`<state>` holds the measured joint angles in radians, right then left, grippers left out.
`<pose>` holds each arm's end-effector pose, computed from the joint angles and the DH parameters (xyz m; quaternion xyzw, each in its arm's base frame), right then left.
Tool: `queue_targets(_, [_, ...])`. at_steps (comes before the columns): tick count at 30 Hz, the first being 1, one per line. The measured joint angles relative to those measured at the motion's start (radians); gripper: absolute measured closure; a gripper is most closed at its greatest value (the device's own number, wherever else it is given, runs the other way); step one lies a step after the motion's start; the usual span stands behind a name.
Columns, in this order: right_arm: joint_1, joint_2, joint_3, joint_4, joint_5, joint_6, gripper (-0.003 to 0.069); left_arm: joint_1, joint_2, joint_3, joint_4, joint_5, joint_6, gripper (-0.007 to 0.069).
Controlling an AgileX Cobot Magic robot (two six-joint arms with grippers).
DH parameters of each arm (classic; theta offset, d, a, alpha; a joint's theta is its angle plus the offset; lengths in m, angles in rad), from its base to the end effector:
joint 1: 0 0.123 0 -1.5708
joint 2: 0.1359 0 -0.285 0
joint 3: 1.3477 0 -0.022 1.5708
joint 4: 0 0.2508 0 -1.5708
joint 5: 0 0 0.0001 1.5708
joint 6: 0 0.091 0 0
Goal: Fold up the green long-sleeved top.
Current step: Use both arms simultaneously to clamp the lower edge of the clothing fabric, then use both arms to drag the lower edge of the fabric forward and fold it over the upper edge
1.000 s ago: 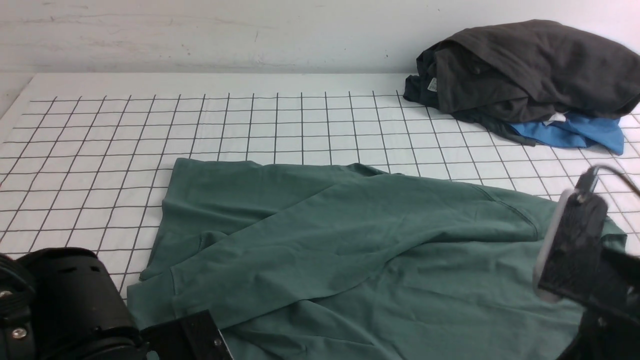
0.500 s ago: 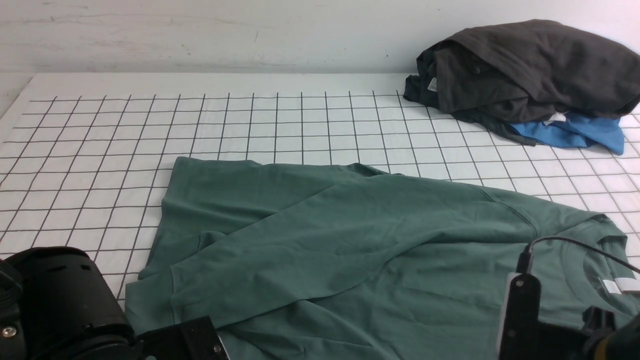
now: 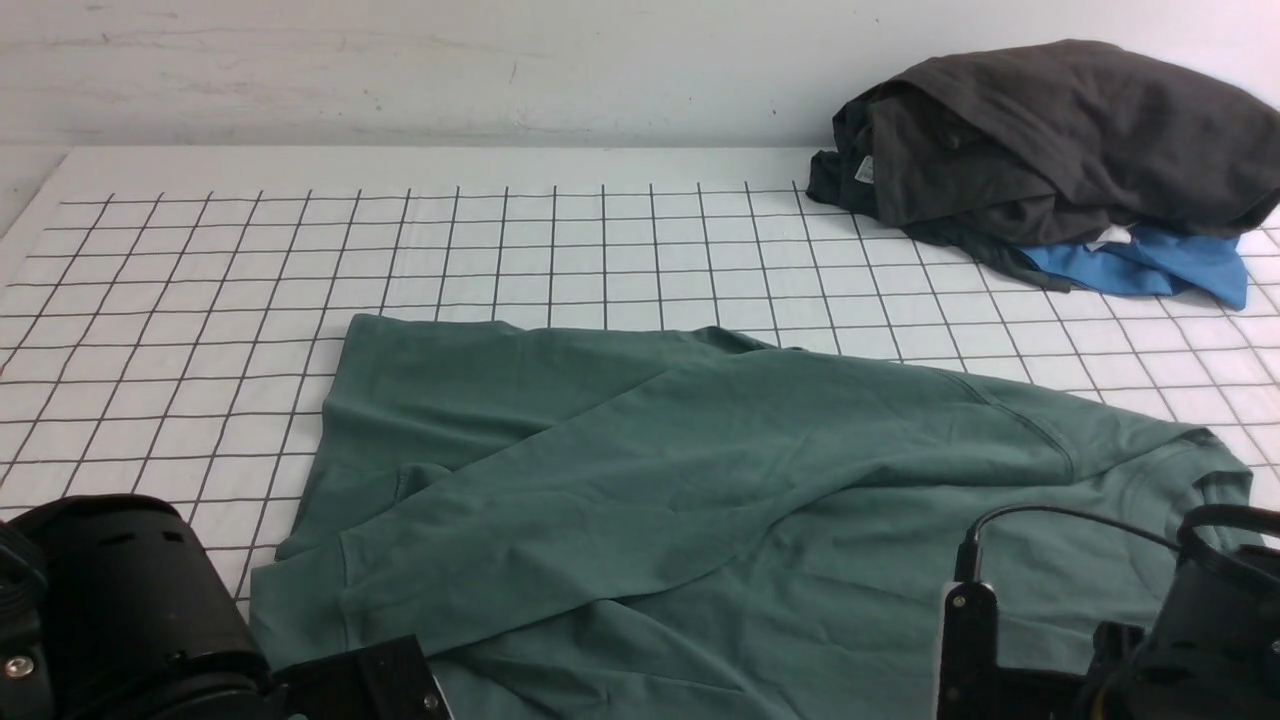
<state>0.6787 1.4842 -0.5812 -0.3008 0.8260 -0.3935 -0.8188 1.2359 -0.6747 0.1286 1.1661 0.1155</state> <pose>0.1662 0.1086 0.1514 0.5953 -0.7956 0.1104 0.0196 0.1245 -0.1174 0.2173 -0.4735 -0.8782 -0.0665 0.0124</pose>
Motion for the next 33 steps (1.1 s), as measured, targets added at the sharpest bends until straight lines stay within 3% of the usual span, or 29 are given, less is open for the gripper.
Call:
queue_targets(1, [0.000,0.000,0.000,-0.005,-0.003,0.003,0.0351,0.000,0.000,0.000,0.001,0.000,0.000,0.0622])
queue_targets(4, [0.000,-0.018,0.011,-0.059,-0.026,0.017,0.0525,0.000,-0.004,0.000,0.009,0.000,0.001,0.0622])
queue_targets(7, [0.000,-0.061,0.014,-0.076,-0.018,0.017,0.0631,0.000,-0.008,0.000,0.032,0.000,0.001,0.0622])
queue_targets(16, [-0.010,-0.145,-0.063,-0.147,0.072,-0.009,0.0640,0.029,-0.009,-0.036,0.129,-0.001,-0.005,0.0617])
queue_targets(19, [-0.073,-0.137,-0.175,-0.132,0.082,-0.038,0.0640,0.121,-0.009,-0.109,0.148,-0.001,-0.004,0.0611])
queue_targets(21, [-0.106,-0.124,-0.220,-0.100,0.082,-0.060,0.0641,0.159,-0.008,-0.138,0.150,-0.008,0.004,0.0611])
queue_targets(29, [-0.341,0.044,-0.513,0.177,0.095,-0.344,0.0641,0.414,0.140,-0.371,0.137,-0.157,0.098,0.0611])
queue_targets(33, [-0.407,0.132,-0.624,0.277,0.107,-0.459,0.0641,0.466,0.251,-0.490,0.137,-0.185,0.115,0.0611])
